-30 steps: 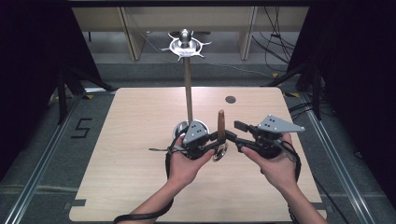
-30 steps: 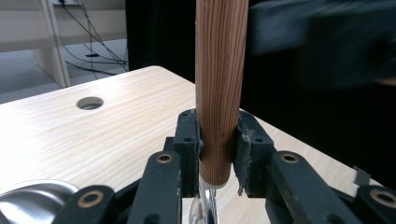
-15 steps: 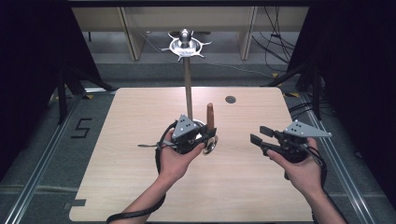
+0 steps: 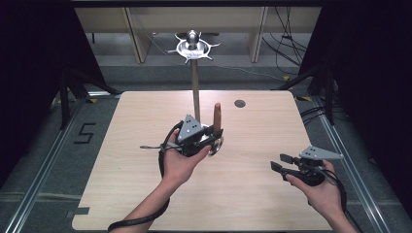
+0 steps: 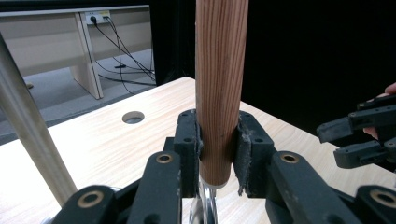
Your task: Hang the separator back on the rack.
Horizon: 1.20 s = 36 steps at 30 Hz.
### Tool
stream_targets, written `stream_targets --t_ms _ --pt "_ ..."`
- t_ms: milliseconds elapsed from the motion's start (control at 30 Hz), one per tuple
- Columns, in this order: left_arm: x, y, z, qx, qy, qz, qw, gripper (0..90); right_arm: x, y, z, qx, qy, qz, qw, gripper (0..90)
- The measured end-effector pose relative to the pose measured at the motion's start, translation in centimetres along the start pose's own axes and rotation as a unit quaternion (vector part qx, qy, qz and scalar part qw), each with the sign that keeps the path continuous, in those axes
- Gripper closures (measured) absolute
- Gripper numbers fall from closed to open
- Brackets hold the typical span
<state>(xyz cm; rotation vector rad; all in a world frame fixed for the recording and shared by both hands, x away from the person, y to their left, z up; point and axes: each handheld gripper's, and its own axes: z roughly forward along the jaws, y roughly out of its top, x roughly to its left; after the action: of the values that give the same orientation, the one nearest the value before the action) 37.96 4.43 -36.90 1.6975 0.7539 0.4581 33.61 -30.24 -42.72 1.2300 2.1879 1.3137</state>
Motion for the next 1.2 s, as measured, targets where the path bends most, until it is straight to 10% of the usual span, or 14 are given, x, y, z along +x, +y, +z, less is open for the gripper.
stream_targets --t_ms 1200 --pt "0.9 3.9 0.2 -0.006 0.030 0.010 0.9995 72.1 -0.7 -2.7 -0.9 -0.003 -0.028 0.018 0.9995 50.7"
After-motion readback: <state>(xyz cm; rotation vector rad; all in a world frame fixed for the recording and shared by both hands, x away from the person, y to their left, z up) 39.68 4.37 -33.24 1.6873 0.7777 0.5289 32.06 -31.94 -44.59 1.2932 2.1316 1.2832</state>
